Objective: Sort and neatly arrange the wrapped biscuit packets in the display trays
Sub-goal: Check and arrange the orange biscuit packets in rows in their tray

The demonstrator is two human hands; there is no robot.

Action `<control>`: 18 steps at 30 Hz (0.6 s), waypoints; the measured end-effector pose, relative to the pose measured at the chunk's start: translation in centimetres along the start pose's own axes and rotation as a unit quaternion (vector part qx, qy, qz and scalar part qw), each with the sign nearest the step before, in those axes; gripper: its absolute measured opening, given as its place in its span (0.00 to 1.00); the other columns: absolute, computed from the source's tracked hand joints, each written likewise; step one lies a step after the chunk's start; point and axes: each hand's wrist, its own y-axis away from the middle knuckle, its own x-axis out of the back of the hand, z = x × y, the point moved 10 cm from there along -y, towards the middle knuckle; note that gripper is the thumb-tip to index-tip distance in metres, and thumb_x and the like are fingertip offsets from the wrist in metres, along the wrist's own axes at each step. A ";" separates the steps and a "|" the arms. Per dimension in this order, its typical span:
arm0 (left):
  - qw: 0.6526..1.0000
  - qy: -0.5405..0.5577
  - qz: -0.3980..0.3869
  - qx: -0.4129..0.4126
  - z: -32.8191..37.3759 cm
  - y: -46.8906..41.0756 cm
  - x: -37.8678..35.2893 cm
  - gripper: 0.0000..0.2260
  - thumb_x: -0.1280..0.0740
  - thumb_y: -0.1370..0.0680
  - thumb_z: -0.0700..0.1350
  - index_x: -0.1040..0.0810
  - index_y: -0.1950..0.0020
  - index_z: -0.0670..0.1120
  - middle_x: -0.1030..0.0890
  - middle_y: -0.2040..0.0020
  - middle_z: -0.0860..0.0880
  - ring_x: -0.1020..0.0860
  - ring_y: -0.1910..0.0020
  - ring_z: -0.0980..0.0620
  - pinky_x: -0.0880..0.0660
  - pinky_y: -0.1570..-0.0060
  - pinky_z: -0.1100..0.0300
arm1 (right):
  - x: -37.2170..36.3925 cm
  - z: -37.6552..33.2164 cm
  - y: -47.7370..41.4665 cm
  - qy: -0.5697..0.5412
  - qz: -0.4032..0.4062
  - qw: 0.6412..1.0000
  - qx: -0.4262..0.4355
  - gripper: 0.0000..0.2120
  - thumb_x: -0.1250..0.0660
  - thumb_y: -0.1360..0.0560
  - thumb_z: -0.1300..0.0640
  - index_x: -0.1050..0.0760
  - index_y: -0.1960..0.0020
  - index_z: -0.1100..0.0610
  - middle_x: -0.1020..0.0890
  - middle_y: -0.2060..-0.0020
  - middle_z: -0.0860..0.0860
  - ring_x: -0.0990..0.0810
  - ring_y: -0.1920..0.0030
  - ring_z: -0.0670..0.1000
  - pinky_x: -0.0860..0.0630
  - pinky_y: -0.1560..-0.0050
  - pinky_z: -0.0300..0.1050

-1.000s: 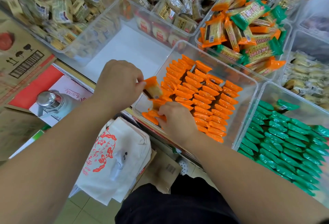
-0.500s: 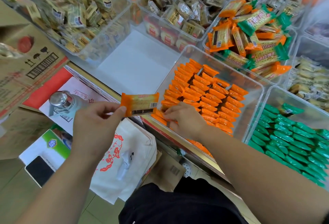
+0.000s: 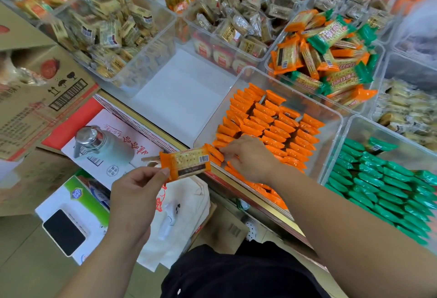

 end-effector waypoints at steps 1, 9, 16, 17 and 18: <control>1.000 0.001 0.000 0.005 -0.1 0.2 0.1 0.04 0.26 0.24 0.40 0.15 0.60 0.45 0.17 0.63 0.46 0.23 0.64 0.51 0.25 0.57 0.55 | 0.6 0.3 0.6 -0.009 0.014 1.000 -0.011 0.16 0.42 0.20 0.56 0.18 0.41 0.48 0.16 0.47 0.48 0.25 0.45 0.55 0.29 0.37 0.56; 0.999 -0.017 -0.036 0.016 -0.3 3.2 -0.4 0.08 0.27 0.24 0.41 0.15 0.63 0.49 0.17 0.62 0.44 0.23 0.61 0.48 0.26 0.56 0.53 | 4.9 0.8 8.3 -0.145 0.115 0.977 -0.108 0.11 0.35 0.18 0.54 0.19 0.38 0.49 0.18 0.44 0.44 0.22 0.43 0.44 0.26 0.44 0.38; 0.991 0.024 -0.135 0.000 1.6 6.9 -3.3 0.05 0.30 0.23 0.37 0.15 0.54 0.45 0.16 0.59 0.46 0.22 0.61 0.51 0.25 0.60 0.60 | 5.1 -4.2 13.6 -0.477 0.106 0.863 -0.128 0.07 0.27 0.24 0.54 0.19 0.57 0.58 0.20 0.66 0.49 0.26 0.67 0.46 0.31 0.66 0.39; 0.989 0.034 -0.141 -0.004 2.1 7.2 -3.4 0.05 0.30 0.23 0.37 0.15 0.53 0.45 0.15 0.57 0.45 0.22 0.60 0.51 0.24 0.59 0.58 | 5.2 -4.2 14.1 -0.530 0.114 0.830 -0.131 0.06 0.27 0.25 0.56 0.18 0.56 0.60 0.18 0.65 0.53 0.26 0.68 0.47 0.31 0.67 0.39; 0.989 0.039 -0.145 -0.011 2.6 7.4 -3.4 0.05 0.30 0.23 0.37 0.15 0.52 0.45 0.15 0.56 0.44 0.21 0.59 0.50 0.24 0.57 0.56 | 5.3 -4.3 14.5 -0.578 0.120 0.795 -0.135 0.06 0.26 0.27 0.58 0.18 0.54 0.60 0.16 0.63 0.56 0.26 0.69 0.47 0.29 0.67 0.38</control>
